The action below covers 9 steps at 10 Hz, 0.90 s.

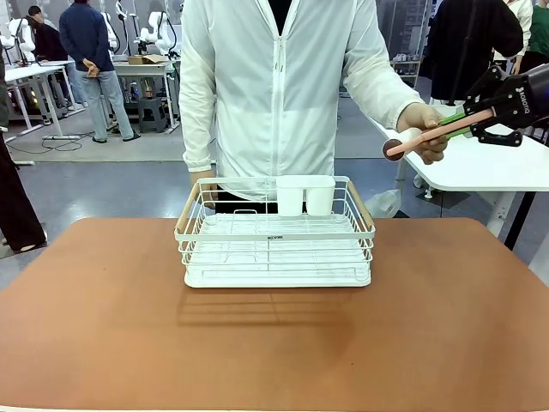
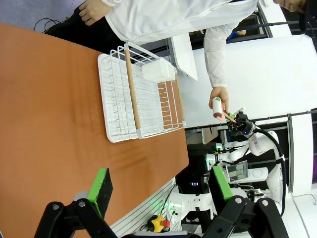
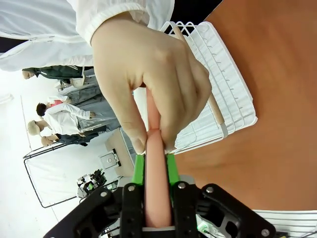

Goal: Clean the table.
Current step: Pick up the Lint Roller when the human hands it over, then clean the table with the Lint Roller when the human lifts the Dish drying rack.

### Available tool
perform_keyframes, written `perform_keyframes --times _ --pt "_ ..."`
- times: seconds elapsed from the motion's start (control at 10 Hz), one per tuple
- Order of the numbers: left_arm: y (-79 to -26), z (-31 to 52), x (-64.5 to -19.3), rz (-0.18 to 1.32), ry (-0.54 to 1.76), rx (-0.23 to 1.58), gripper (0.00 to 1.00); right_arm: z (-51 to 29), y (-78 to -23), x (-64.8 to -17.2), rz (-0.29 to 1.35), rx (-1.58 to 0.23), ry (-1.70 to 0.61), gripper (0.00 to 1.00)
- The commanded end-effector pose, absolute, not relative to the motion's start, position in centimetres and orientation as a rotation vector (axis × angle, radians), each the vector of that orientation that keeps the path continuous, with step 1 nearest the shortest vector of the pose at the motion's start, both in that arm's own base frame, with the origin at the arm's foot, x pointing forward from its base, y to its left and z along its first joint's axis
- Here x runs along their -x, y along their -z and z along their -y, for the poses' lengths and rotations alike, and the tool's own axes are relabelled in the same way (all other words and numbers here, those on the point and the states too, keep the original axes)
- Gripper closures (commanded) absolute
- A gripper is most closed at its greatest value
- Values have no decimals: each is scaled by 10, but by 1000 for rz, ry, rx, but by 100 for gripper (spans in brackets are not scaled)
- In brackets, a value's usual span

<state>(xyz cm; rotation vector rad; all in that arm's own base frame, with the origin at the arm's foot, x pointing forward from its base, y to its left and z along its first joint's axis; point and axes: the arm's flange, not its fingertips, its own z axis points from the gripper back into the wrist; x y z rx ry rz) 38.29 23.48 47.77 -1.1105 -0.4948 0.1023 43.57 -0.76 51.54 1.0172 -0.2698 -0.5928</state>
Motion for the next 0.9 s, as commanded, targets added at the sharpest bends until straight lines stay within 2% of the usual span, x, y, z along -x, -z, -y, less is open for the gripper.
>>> perform_keyframes --times 0.0,0.1,0.8 --pt "-479 -236 -381 506 -89 1129 0 8 -512 -433 292 -1052 576 100" --pt "-479 -236 -381 506 -89 1129 0 13 -513 -435 305 -1047 614 81" --pt "-479 -236 -381 506 -89 1129 0 8 -515 -436 270 -1018 593 81"
